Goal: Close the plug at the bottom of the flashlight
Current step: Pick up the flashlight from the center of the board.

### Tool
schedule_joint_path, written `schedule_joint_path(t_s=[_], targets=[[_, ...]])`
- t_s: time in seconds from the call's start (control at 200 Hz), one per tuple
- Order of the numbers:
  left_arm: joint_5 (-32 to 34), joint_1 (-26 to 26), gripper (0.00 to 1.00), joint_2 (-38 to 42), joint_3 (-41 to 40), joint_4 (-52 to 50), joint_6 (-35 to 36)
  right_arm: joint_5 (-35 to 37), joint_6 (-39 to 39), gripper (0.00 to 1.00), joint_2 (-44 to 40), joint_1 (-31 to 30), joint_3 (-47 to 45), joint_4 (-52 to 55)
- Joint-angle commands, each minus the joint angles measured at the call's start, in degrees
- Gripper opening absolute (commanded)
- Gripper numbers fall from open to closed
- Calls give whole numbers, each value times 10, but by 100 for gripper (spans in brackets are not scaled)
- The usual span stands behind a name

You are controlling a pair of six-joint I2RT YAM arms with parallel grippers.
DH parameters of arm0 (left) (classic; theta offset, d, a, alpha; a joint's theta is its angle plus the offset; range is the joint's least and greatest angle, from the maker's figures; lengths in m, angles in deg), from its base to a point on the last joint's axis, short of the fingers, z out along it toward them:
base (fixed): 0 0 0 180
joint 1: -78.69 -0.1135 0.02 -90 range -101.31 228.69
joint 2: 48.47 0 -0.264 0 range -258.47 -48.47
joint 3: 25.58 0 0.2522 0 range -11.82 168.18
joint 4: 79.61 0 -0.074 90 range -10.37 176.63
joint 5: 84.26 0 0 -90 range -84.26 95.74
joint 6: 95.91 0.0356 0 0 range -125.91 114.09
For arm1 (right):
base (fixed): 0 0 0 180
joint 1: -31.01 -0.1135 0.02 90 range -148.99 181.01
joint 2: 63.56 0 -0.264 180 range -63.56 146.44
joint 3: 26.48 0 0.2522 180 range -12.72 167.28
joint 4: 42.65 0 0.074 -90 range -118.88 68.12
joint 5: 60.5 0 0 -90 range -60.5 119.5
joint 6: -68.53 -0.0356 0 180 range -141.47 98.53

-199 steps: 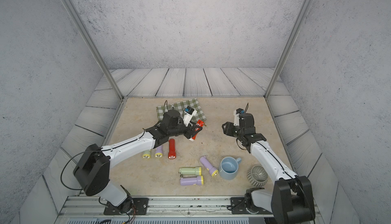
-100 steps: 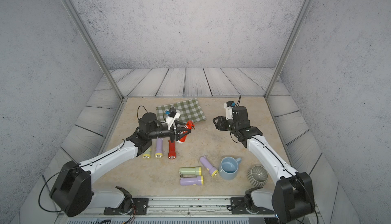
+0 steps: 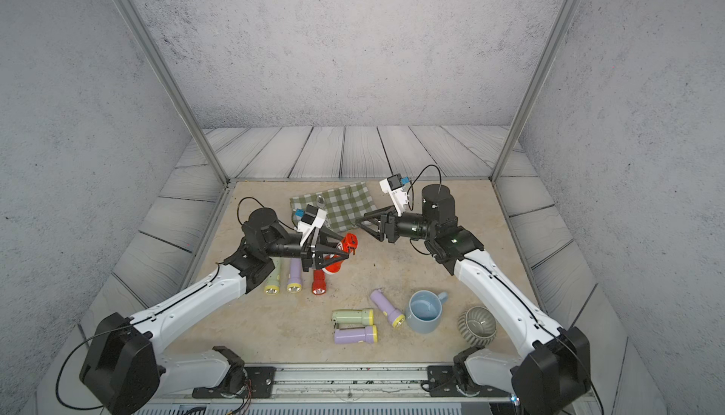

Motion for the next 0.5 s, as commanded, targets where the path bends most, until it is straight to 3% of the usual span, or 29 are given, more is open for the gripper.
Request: schedule_joint_path(t_s=[0.0,0.205,0.495], targets=[[-42,-4,0,29,11,23,-21,-45,7,59,-26,-11,12,-19],[-26,0,0,71,-6,20,-16,-51,14,61,-23,-19,15,-22],[-44,2,0,66,5,24,-26,-83,2,62,-20,-37,28,-39]])
